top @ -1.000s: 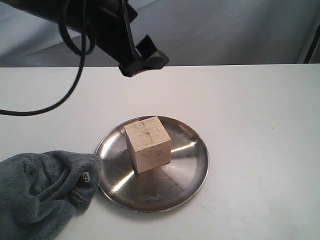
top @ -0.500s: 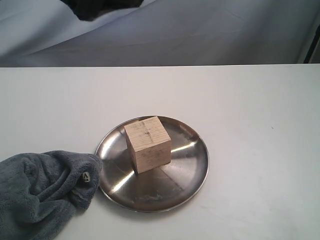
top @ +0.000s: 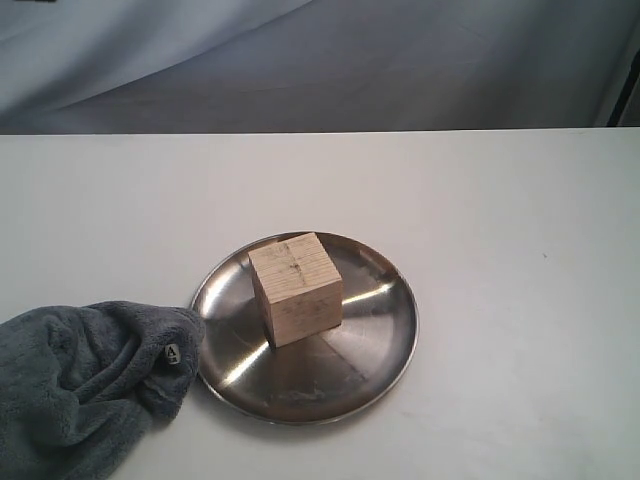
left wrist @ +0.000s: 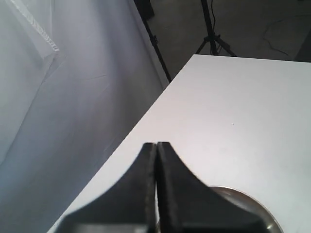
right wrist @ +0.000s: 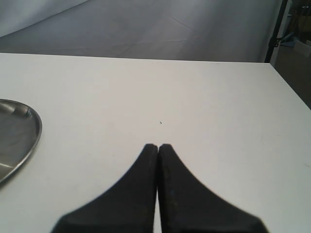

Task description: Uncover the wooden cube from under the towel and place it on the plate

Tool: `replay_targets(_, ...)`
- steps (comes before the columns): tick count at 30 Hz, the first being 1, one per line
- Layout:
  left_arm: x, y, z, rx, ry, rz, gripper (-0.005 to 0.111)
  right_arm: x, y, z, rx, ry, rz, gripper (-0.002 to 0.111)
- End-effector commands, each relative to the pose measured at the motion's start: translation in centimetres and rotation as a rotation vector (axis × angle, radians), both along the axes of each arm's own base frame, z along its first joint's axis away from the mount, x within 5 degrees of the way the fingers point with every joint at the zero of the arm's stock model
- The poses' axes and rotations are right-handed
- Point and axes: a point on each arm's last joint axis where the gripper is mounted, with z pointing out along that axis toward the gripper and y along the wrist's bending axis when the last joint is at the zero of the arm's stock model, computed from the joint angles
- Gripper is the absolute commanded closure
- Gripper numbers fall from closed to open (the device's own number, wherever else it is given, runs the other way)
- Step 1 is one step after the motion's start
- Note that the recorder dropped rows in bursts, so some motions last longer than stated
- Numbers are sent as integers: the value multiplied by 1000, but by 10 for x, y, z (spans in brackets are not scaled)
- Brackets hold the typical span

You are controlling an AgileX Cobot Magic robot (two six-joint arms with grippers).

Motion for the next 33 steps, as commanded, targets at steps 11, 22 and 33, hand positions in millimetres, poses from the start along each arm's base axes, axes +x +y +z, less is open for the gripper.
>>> replay_targets(11, -52, 43, -36, -257, -38, 129, 107, 0, 0, 0, -2, -9, 0, 108)
replay_targets(22, -69, 57, -39, -173, -112, 128, 107, 0, 0, 0, -2, -9, 0, 108)
replay_targets(33, -133, 104, -32, -450, -103, 222, 107, 0, 0, 0, -2, -9, 0, 108)
